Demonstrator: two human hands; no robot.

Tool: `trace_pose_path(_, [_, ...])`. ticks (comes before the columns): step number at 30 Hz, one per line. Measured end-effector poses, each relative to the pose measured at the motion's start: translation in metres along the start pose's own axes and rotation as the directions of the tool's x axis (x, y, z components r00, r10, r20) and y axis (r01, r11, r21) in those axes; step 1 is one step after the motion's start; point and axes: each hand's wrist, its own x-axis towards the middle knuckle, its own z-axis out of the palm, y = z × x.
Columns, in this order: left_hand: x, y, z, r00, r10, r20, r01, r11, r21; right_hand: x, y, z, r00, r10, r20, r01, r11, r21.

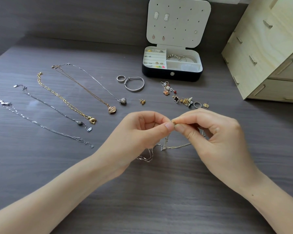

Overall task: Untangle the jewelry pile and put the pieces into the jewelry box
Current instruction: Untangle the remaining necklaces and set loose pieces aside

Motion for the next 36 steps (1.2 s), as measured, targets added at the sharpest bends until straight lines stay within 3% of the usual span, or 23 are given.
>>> trace_pose_path(6, [0.0003,0.0014,-0.0012,0.999,-0.015,0.033,0.018,0.996,-0.088,0.0007,0.0004,-0.0029,0.999,0.035,0.002,-0.035,0.999,0.025])
trace_pose_path(14, [-0.0011,0.0012,-0.0020,0.999,0.037,0.031,-0.036,0.999,-0.012,0.0046,0.0052,-0.0067,0.972,-0.227,0.052,0.233,0.949,-0.214])
trace_pose_path(19, [-0.0006,0.0005,-0.0037,0.999,0.027,0.034,-0.029,0.998,0.056,0.0042,0.0085,-0.0030,0.959,-0.269,0.095,0.283,0.938,-0.200])
trace_pose_path(23, [0.0006,0.0009,-0.0064,0.998,-0.022,0.053,0.018,0.997,0.069,0.0042,0.0078,-0.0031,0.979,-0.188,0.083,0.198,0.971,-0.132])
trace_pose_path(27, [0.0020,0.0041,-0.0085,0.996,-0.037,0.082,0.032,0.997,0.069,0.0023,0.0073,-0.0040,0.989,-0.004,0.146,-0.002,0.999,0.041])
trace_pose_path(31, [0.0008,0.0058,-0.0084,0.994,-0.025,0.103,0.017,0.997,0.076,0.0018,0.0067,-0.0044,0.968,0.131,0.214,-0.177,0.961,0.211])
trace_pose_path(36, [0.0009,0.0052,-0.0083,0.995,-0.001,0.104,-0.010,0.994,0.105,0.0034,0.0073,-0.0043,0.949,0.163,0.269,-0.247,0.916,0.316])
